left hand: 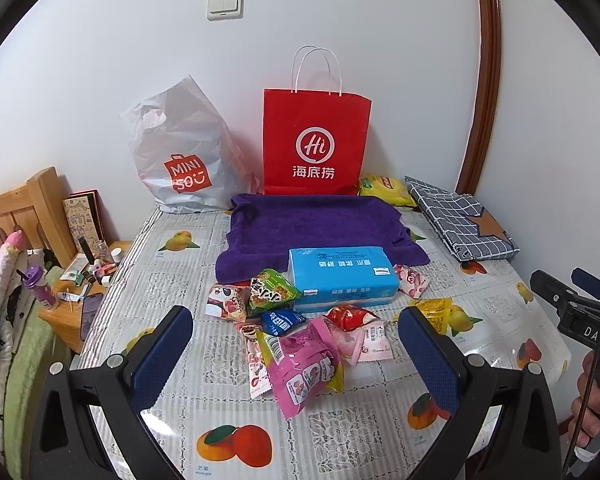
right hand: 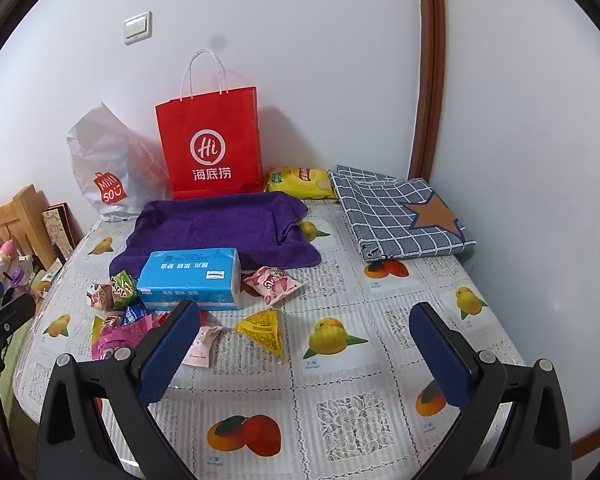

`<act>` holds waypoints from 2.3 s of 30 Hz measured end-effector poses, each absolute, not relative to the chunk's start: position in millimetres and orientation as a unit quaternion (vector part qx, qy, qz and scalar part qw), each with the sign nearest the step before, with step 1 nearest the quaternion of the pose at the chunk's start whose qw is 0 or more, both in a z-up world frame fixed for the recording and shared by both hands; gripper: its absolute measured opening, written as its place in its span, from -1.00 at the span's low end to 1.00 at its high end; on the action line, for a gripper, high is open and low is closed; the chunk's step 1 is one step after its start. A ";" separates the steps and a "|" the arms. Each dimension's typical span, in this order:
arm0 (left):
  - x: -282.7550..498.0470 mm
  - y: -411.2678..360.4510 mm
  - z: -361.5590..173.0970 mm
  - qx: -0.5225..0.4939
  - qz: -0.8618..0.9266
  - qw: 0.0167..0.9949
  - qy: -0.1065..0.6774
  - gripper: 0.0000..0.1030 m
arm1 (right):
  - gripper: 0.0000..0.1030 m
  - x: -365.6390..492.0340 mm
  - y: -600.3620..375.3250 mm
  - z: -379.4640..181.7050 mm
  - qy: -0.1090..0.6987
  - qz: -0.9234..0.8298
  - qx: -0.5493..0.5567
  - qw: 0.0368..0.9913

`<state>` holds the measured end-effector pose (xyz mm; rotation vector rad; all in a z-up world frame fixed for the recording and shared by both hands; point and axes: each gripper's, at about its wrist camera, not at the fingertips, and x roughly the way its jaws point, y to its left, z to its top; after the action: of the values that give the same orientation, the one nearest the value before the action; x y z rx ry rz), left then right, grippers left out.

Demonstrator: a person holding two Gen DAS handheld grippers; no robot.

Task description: Organize snacks

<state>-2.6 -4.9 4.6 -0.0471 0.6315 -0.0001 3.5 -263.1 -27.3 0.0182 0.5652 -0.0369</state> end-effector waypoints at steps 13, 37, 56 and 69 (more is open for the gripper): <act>-3.6 -1.8 6.5 -0.024 -0.002 0.951 0.309 1.00 | 0.99 1.0 -261.2 -26.3 0.273 -0.016 0.008 0.962; -6.0 -5.4 3.7 -0.023 -0.002 0.951 0.309 1.00 | 0.99 -1.3 -259.8 -26.6 0.271 -0.011 0.012 0.962; -5.2 -4.3 2.8 -0.024 -0.005 0.951 0.309 1.00 | 0.99 -2.4 -256.2 -26.0 0.271 -0.009 0.011 0.962; -3.0 -3.4 -0.7 -0.024 0.008 0.948 0.318 1.00 | 0.99 0.6 -251.2 -29.9 0.276 -0.002 0.005 0.961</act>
<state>-3.0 -3.4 -0.7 -0.0492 0.6467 0.0159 0.6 -251.2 -29.9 0.0109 0.5586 -0.0040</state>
